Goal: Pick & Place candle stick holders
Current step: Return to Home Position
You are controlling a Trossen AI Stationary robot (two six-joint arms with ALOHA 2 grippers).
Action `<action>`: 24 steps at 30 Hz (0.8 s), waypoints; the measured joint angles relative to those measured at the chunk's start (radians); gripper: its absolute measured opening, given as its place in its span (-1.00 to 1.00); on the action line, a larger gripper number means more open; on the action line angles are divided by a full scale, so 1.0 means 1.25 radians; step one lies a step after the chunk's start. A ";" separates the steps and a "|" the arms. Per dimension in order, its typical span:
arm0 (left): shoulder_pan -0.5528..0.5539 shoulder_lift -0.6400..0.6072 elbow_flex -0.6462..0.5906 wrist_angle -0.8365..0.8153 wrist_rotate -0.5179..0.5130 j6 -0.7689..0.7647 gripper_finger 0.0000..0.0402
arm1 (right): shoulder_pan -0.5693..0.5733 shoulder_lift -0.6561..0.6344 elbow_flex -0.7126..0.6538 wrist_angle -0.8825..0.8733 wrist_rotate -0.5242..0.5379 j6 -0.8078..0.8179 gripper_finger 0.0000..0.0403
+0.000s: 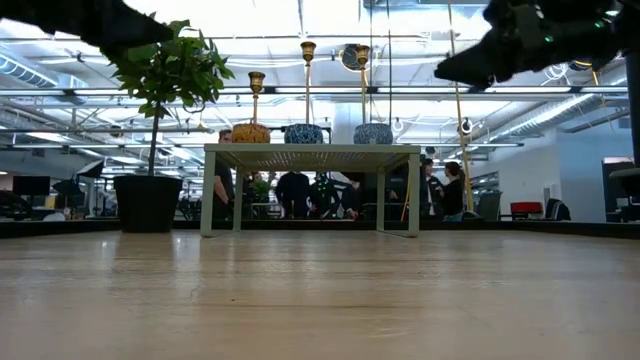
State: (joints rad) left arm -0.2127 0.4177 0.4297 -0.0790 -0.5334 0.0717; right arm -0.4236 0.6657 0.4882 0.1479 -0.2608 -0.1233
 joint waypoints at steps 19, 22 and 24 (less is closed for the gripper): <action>0.000 -0.074 -0.154 0.092 0.029 -0.011 -0.90 | 0.000 -0.252 -0.288 0.154 0.001 0.083 -0.44; 0.000 -0.074 -0.189 0.149 0.029 -0.010 -0.94 | 0.000 -0.269 -0.297 0.154 0.001 0.109 -0.43; 0.000 -0.074 -0.218 0.190 0.029 -0.003 -0.98 | 0.000 -0.275 -0.301 0.154 0.001 0.110 -0.44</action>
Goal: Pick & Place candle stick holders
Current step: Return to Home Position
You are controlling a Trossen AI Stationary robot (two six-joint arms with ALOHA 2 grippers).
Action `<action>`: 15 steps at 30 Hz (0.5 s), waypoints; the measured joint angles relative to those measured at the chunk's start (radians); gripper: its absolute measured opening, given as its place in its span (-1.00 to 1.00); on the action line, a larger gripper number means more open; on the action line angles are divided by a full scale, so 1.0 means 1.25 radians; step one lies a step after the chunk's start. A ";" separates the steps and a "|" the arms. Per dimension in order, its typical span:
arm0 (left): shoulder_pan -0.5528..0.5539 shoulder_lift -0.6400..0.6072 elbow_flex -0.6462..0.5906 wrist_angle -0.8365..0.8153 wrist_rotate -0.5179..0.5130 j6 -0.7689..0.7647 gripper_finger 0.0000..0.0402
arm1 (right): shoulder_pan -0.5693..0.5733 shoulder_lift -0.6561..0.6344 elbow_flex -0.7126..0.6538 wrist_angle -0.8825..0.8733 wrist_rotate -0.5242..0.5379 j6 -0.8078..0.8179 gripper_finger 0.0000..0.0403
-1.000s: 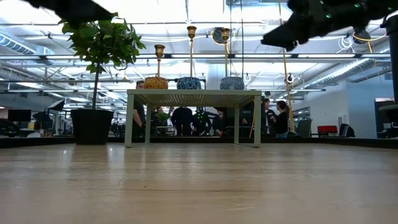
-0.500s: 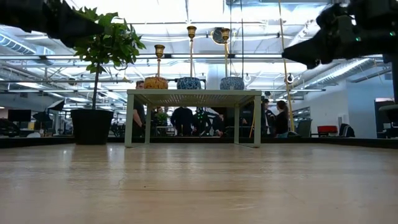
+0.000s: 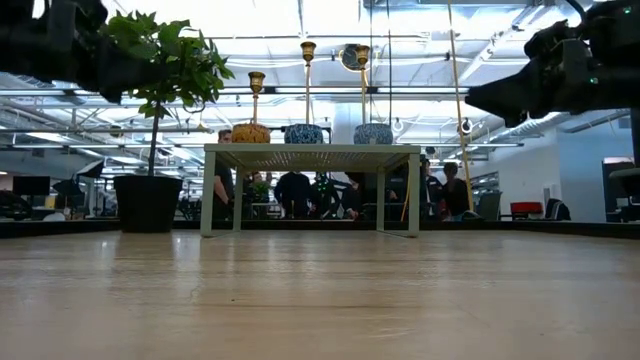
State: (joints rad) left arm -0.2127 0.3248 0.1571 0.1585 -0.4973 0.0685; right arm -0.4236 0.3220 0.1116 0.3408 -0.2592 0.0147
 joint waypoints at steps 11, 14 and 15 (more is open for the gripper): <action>0.000 0.001 -0.115 0.154 -0.002 0.001 -0.94 | 0.000 -0.001 -0.047 -0.002 0.000 0.068 -0.43; 0.000 0.001 -0.114 0.141 -0.002 0.001 -0.98 | 0.000 -0.001 -0.050 -0.016 0.001 0.067 -0.43; 0.000 0.001 -0.114 0.138 -0.001 0.003 -0.98 | 0.000 -0.001 -0.050 -0.014 0.001 0.065 -0.43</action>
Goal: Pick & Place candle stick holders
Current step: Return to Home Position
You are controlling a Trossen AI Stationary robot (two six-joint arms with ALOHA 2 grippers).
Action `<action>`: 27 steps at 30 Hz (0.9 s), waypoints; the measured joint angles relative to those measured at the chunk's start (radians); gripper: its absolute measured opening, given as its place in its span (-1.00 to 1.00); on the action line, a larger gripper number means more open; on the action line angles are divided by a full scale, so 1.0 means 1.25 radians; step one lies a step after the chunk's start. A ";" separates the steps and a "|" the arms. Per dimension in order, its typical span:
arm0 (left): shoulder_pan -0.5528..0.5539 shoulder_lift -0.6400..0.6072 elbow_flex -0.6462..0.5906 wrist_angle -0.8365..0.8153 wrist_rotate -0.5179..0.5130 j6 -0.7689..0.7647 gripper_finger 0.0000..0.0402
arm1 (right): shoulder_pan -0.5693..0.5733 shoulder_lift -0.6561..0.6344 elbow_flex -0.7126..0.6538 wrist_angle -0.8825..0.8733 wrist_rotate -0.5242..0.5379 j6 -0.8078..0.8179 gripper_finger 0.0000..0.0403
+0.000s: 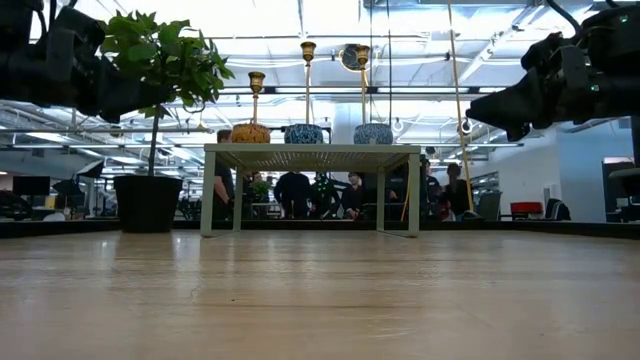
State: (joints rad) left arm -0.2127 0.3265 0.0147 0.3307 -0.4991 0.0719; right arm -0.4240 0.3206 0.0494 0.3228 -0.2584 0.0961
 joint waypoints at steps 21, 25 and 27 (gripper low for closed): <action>0.000 0.000 0.000 -0.058 0.001 -0.019 -0.84 | 0.000 0.000 -0.003 0.001 -0.004 -0.002 -0.43; 0.000 0.000 0.001 -0.058 0.001 -0.020 -0.84 | 0.000 0.000 -0.003 0.001 -0.004 -0.002 -0.43; 0.000 0.000 0.001 -0.058 0.001 -0.020 -0.84 | 0.000 0.000 -0.003 0.001 -0.004 -0.002 -0.43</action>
